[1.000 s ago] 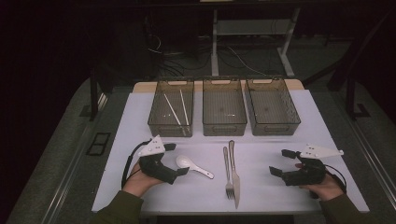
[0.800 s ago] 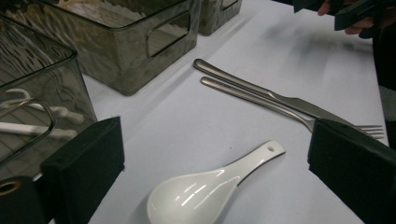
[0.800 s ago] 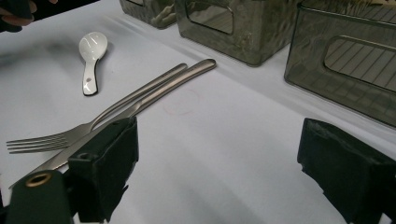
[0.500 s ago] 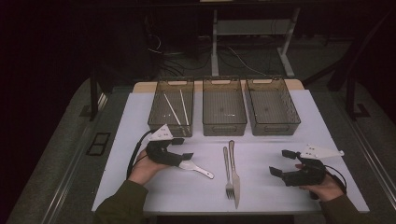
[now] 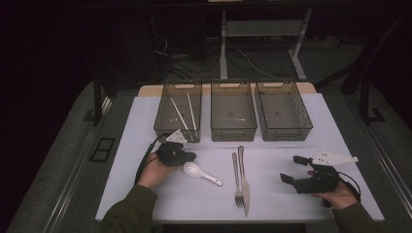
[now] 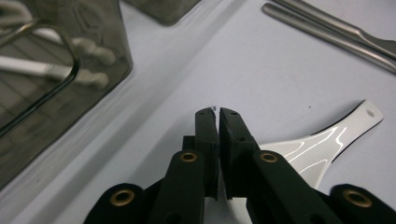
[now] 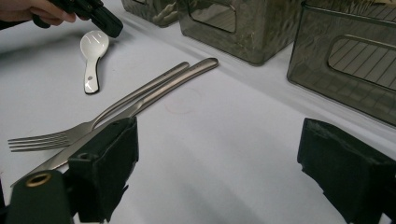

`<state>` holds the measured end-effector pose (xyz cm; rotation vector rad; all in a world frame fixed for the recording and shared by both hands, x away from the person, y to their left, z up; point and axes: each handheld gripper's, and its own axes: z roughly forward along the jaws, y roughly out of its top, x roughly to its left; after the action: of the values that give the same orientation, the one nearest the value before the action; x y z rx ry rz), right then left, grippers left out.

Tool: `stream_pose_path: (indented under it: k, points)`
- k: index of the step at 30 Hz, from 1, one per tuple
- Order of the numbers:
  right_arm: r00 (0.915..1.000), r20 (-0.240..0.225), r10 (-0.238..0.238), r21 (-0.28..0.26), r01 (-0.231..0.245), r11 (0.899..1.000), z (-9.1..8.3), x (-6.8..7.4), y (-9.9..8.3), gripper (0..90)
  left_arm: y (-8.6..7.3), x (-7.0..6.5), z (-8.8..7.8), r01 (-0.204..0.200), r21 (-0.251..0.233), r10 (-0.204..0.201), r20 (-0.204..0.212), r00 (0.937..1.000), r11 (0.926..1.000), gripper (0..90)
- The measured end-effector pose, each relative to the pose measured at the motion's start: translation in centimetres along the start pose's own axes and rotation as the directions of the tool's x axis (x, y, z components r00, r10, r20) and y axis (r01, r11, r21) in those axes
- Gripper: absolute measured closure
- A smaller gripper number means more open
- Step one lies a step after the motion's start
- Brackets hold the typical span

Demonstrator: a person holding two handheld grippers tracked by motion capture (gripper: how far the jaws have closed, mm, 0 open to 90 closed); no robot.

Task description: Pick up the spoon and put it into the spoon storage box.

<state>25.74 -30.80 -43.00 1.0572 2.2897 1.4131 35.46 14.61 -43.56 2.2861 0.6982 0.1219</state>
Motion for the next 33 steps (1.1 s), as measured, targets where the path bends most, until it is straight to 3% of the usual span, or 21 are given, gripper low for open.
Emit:
stream_pose_path:
  k: [6, 10, 17, 25, 33]
  points:
    - [1.0, 0.0, 0.0, 0.0, 0.0, 1.0, 0.0, 0.0, 0.0, 12.5, -0.3, 0.2, -0.4, 0.03, 0.008, -0.03, 0.014, 0.9995, 0.9995, 88.8]
    - [1.0, 0.001, 0.001, -0.001, -0.001, 1.0, -0.1, 0.0, 0.0, 12.5, -0.5, 0.1, -0.4, 0.03, 0.031, -0.03, 0.021, 0.9993, 0.9991, 88.8]
    - [1.0, 0.002, 0.002, -0.003, -0.002, 1.0, -0.1, 0.0, 0.0, 12.5, -0.9, -0.1, -1.0, 0.034, 0.022, -0.035, 0.027, 0.999, 0.9992, 88.6]
    - [1.0, 0.005, 0.0, -0.001, 0.0, 1.0, -0.1, 0.0, 0.0, 12.5, -1.5, -0.3, -1.6, 0.077, 0.032, -0.078, 0.052, 0.9956, 0.9966, 88.7]
    - [1.0, 0.006, -0.001, -0.003, 0.001, 1.0, -0.1, 0.0, 0.0, 12.5, -2.1, -0.6, -2.2, 0.087, 0.039, -0.088, 0.03, 0.9957, 0.9955, 88.1]
